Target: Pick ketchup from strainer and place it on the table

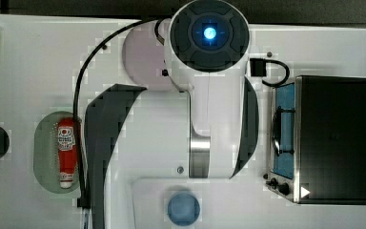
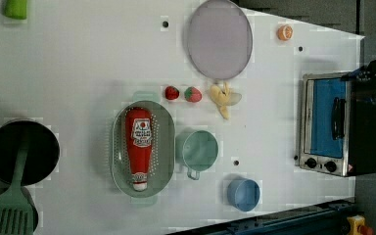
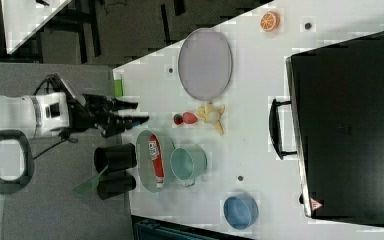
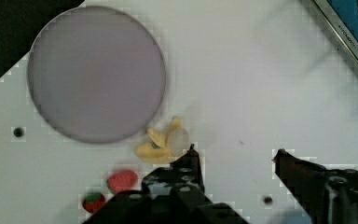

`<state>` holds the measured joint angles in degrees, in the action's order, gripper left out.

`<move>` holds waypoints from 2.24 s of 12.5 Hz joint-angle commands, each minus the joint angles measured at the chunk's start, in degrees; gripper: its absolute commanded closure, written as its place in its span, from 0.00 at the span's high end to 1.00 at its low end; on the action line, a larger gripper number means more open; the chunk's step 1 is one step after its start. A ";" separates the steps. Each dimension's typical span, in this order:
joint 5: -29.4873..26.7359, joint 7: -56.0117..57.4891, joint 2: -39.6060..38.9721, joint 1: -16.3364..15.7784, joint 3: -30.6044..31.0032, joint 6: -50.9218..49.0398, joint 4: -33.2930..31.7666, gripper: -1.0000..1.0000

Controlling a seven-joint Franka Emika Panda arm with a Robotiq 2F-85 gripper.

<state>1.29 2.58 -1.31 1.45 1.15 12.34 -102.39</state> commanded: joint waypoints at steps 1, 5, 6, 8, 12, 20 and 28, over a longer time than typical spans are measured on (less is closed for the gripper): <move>-2.11 -9.30 13.82 5.81 2.58 -7.81 -5.41 0.79; -2.14 -9.30 12.62 5.01 8.31 -7.49 -5.41 1.00; -2.14 -9.30 12.12 4.89 10.55 -7.47 -5.41 1.00; -2.14 -9.30 10.97 4.79 15.45 -7.40 -5.41 1.00; -2.02 -9.42 8.27 4.51 25.44 -5.26 -5.43 1.00; -1.99 -9.93 2.06 4.17 40.67 7.00 -11.49 1.00; 6.64 -9.98 -8.73 4.03 45.84 35.97 -25.97 1.00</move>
<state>7.39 -5.05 -9.33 4.16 47.45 46.55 -127.68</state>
